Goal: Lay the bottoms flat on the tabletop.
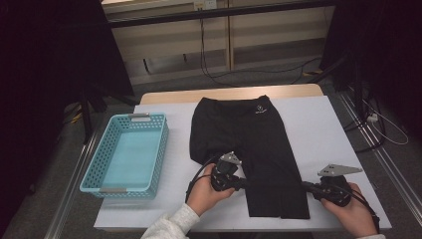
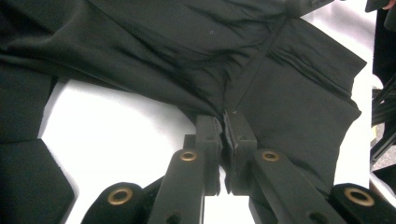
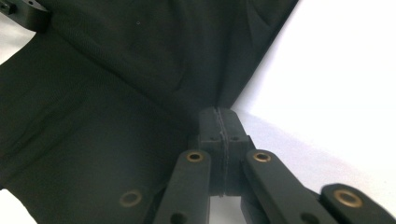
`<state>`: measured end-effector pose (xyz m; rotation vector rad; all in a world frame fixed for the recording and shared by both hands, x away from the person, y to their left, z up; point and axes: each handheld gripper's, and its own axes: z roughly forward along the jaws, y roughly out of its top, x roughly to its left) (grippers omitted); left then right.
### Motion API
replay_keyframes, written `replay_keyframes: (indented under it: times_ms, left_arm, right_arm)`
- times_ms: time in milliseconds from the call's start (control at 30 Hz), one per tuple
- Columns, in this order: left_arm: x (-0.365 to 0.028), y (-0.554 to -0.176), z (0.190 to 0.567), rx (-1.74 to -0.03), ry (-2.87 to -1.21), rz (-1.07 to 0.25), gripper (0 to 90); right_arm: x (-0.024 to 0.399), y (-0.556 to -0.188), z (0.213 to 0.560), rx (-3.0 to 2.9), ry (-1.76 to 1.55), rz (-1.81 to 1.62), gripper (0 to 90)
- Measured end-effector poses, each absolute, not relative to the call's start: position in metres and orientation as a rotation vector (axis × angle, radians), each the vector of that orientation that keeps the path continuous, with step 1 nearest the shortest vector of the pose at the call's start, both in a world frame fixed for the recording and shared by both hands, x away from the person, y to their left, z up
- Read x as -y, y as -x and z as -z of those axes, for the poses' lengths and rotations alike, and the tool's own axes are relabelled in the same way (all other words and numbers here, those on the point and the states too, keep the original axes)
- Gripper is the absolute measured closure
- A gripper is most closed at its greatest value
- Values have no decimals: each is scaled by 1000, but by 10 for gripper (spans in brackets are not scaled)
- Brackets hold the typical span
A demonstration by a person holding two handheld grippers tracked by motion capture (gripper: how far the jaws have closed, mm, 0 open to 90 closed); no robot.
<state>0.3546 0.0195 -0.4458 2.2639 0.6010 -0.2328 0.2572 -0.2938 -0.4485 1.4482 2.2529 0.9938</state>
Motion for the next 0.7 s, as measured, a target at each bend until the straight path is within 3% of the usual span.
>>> replay_keyframes:
  times_ms: [700]
  left_arm:
    - [-18, -352, 447, -580, -2277, 235, 852]
  right_arm:
    - [300, -259, 447, -2262, -1437, -966, 900]
